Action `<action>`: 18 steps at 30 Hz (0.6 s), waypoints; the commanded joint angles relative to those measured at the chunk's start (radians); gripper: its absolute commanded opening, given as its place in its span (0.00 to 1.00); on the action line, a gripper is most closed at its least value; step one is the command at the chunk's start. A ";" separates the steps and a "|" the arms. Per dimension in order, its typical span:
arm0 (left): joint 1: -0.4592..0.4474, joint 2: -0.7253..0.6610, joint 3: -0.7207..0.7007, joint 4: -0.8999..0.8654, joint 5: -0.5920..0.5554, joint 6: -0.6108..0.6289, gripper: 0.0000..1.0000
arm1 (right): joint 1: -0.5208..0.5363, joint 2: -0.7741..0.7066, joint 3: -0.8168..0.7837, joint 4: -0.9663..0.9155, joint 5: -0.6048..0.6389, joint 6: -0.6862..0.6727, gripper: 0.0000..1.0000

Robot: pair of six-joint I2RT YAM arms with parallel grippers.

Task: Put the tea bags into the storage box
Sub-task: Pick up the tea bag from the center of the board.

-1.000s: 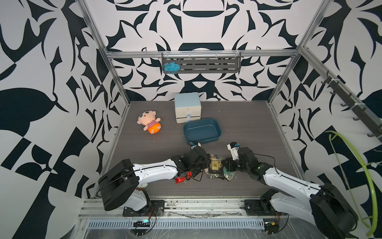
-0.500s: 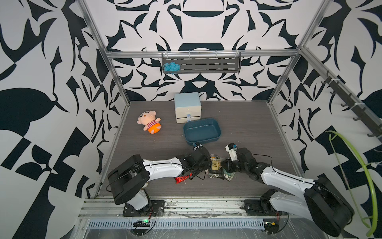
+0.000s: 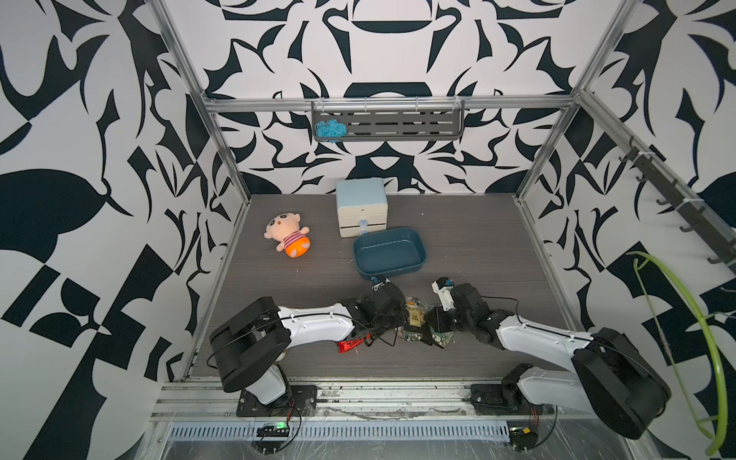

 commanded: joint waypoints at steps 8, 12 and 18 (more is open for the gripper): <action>-0.004 0.030 0.031 0.054 0.034 -0.006 0.29 | 0.008 0.004 0.025 0.012 -0.002 -0.009 0.14; -0.004 0.041 0.042 0.055 0.035 -0.004 0.27 | 0.008 0.009 0.027 0.012 -0.001 -0.009 0.14; -0.004 0.074 0.064 0.039 0.029 -0.006 0.20 | 0.010 0.001 0.025 0.011 0.001 -0.009 0.14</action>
